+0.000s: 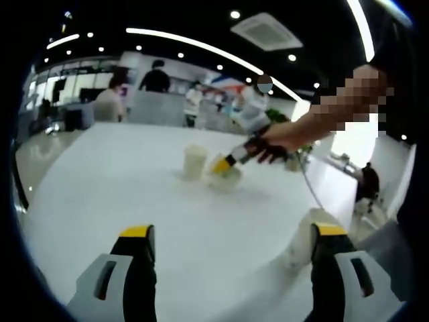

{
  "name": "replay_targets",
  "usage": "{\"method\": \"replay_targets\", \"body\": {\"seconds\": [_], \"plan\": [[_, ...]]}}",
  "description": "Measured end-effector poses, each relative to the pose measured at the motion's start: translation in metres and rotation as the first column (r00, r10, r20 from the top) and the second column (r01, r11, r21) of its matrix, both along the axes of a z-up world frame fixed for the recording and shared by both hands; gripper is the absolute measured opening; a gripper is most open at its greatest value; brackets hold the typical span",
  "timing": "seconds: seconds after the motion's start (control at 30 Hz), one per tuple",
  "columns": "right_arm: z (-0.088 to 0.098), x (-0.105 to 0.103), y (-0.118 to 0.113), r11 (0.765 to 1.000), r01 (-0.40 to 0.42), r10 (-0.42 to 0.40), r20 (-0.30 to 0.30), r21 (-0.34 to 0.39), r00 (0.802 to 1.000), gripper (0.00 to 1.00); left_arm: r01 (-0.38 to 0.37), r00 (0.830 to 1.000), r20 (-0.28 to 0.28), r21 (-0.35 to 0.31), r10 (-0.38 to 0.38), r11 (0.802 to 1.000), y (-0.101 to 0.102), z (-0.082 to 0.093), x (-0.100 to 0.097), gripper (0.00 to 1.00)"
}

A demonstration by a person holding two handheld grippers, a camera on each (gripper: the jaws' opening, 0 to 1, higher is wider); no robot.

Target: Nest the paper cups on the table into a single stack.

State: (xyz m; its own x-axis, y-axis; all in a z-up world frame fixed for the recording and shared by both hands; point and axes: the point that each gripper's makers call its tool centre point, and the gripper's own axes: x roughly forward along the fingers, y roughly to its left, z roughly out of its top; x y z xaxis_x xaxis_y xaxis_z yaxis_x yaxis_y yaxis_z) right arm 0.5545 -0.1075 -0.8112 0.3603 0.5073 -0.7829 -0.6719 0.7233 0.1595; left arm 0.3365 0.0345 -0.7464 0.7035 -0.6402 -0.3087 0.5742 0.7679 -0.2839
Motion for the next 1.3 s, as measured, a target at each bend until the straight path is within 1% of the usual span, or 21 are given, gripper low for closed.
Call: {"method": "replay_targets", "body": {"seconds": [0.13, 0.2, 0.47, 0.77, 0.8, 0.9, 0.97, 1.03, 1.2, 1.27, 1.3], "plan": [[0.000, 0.002, -0.006, 1.000, -0.021, 0.021, 0.020, 0.002, 1.000, 0.37, 0.010, 1.000, 0.003, 0.008, -0.010, 1.000, -0.002, 0.003, -0.002, 0.95], [0.005, 0.001, -0.006, 0.999, -0.030, 0.029, 0.042, 0.019, 0.999, 0.37, 0.017, 1.000, 0.004, 0.010, -0.017, 1.000, -0.004, 0.004, -0.003, 0.95], [0.020, -0.010, -0.013, 0.998, -0.033, 0.030, 0.062, 0.049, 0.998, 0.37, 0.040, 0.999, 0.013, 0.025, -0.040, 0.999, -0.010, 0.012, -0.006, 0.95], [0.048, -0.017, -0.019, 0.995, -0.030, 0.020, 0.101, 0.099, 0.995, 0.37, 0.055, 0.998, 0.027, 0.040, -0.056, 0.998, -0.012, 0.022, -0.008, 0.95], [0.055, -0.019, -0.018, 0.992, -0.023, 0.009, 0.111, 0.125, 0.994, 0.37, 0.059, 0.998, 0.031, 0.042, -0.060, 0.997, -0.013, 0.024, -0.009, 0.95], [0.064, -0.023, -0.022, 0.991, -0.029, 0.013, 0.126, 0.128, 0.992, 0.37, 0.062, 0.997, 0.033, 0.045, -0.064, 0.997, -0.013, 0.026, -0.011, 0.95], [0.072, -0.025, -0.024, 0.989, -0.027, 0.007, 0.137, 0.143, 0.991, 0.37, 0.065, 0.997, 0.038, 0.048, -0.067, 0.997, -0.013, 0.030, -0.012, 0.95], [0.083, -0.025, -0.023, 0.982, -0.006, -0.020, 0.134, 0.190, 0.991, 0.37, 0.066, 0.997, 0.043, 0.049, -0.068, 0.997, -0.012, 0.034, -0.013, 0.95], [0.102, -0.028, -0.028, 0.980, -0.017, -0.018, 0.171, 0.199, 0.985, 0.37, 0.074, 0.996, 0.046, 0.059, -0.076, 0.996, -0.010, 0.037, -0.015, 0.95], [0.111, -0.030, -0.030, 0.975, -0.012, -0.030, 0.190, 0.220, 0.981, 0.37, 0.077, 0.996, 0.049, 0.066, -0.080, 0.995, -0.010, 0.039, -0.016, 0.95], [0.116, -0.031, -0.031, 0.971, -0.008, -0.039, 0.191, 0.238, 0.981, 0.37, 0.082, 0.995, 0.052, 0.069, -0.086, 0.994, -0.010, 0.041, -0.017, 0.95]]}}
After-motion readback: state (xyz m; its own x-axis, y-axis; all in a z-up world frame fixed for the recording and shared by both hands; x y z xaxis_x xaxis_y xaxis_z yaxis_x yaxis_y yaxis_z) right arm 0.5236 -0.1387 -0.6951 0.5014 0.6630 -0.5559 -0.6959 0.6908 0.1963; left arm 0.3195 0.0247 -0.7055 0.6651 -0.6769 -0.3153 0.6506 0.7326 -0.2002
